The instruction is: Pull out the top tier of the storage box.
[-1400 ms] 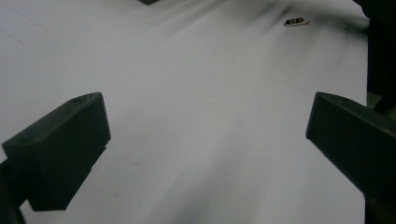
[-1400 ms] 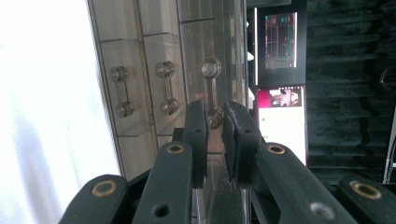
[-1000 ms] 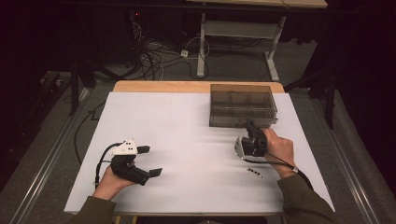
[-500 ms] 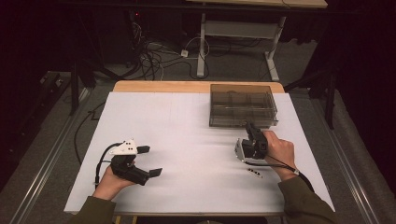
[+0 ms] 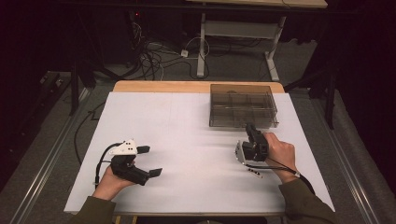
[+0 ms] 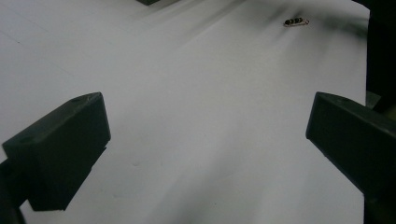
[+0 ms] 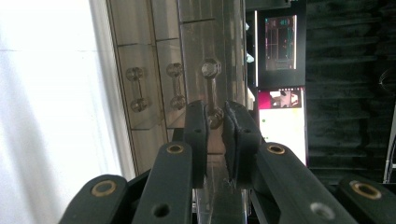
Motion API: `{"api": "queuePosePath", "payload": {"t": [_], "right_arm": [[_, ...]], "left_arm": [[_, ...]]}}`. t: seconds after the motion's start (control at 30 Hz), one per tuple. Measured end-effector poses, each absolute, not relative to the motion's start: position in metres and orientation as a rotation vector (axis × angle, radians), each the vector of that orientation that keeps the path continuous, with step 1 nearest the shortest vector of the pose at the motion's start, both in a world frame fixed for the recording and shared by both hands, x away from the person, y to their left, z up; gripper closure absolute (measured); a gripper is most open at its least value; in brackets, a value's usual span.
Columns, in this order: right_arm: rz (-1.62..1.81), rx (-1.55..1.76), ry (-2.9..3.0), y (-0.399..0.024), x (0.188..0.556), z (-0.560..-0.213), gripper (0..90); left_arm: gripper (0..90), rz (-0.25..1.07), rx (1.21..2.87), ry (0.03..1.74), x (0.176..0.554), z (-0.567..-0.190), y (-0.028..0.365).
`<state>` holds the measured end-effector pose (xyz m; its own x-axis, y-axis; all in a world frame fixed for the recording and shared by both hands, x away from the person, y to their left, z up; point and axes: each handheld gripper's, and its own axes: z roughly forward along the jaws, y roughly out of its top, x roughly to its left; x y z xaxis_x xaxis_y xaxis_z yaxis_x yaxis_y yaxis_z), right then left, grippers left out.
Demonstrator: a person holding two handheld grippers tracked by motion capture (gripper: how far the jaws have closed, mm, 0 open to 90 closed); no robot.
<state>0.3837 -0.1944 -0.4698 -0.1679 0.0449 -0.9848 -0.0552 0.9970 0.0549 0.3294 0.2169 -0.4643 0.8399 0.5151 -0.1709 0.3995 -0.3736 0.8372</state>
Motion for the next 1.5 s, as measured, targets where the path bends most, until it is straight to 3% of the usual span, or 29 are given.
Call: {"api": "queuePosePath", "payload": {"t": [0.53,1.2,1.5], "right_arm": [[0.087,-0.017,1.738,-0.195,0.380,-0.472,79.8],[0.175,0.038,1.780,-0.208,0.359,-0.470,45.8],[0.185,0.047,1.786,-0.213,0.348,-0.473,37.3]], "left_arm": [[0.0,0.146,2.014,0.672,0.329,-0.464,0.217],[0.0,0.147,2.015,0.671,0.329,-0.464,0.217],[0.0,0.148,2.021,0.670,0.329,-0.465,0.216]]}}
